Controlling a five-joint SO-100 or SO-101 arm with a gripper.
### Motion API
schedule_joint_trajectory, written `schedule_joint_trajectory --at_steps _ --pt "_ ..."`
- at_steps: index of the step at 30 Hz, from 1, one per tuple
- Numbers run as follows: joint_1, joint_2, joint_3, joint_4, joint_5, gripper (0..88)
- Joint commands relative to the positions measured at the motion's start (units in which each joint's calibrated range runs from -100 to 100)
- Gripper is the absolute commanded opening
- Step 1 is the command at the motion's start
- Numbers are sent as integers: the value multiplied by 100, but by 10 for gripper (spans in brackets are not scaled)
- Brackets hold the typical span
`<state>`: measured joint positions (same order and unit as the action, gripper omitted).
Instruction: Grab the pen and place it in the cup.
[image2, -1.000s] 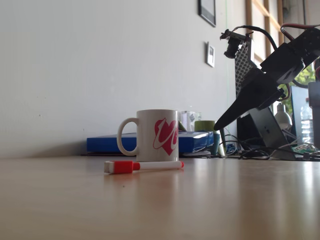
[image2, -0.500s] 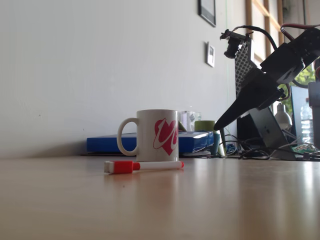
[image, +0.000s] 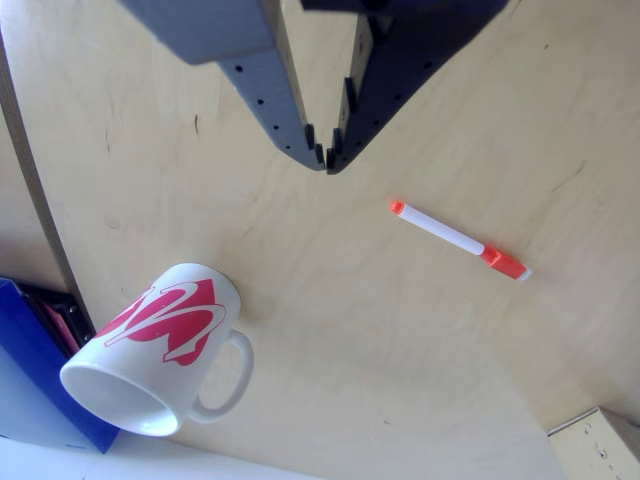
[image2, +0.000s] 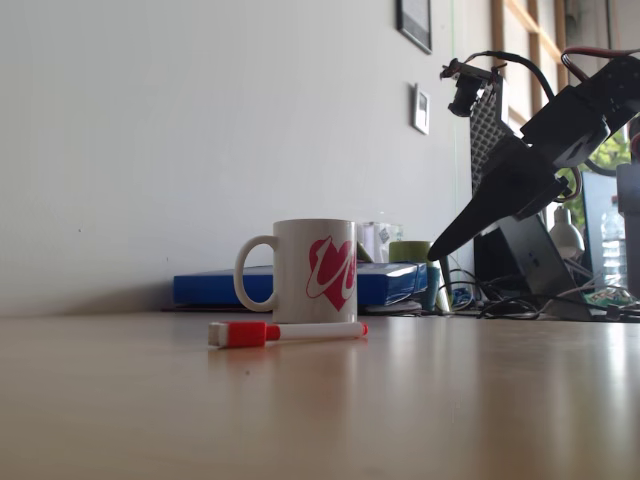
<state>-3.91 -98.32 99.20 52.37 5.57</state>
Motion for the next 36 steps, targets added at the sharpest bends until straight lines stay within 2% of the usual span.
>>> schedule_joint_trajectory --at_steps 1,14,16,20,27,31,36 --pt "-30 -110 25 14 21 16" --pt "-39 -102 25 -29 26 22" --pt "-30 -102 25 -3 58 68" --pt "-14 -102 25 40 11 238" --pt "-30 -94 16 40 53 253" --pt "-47 56 -246 161 200 295" --pt "-189 1442 -1088 -227 442 288"
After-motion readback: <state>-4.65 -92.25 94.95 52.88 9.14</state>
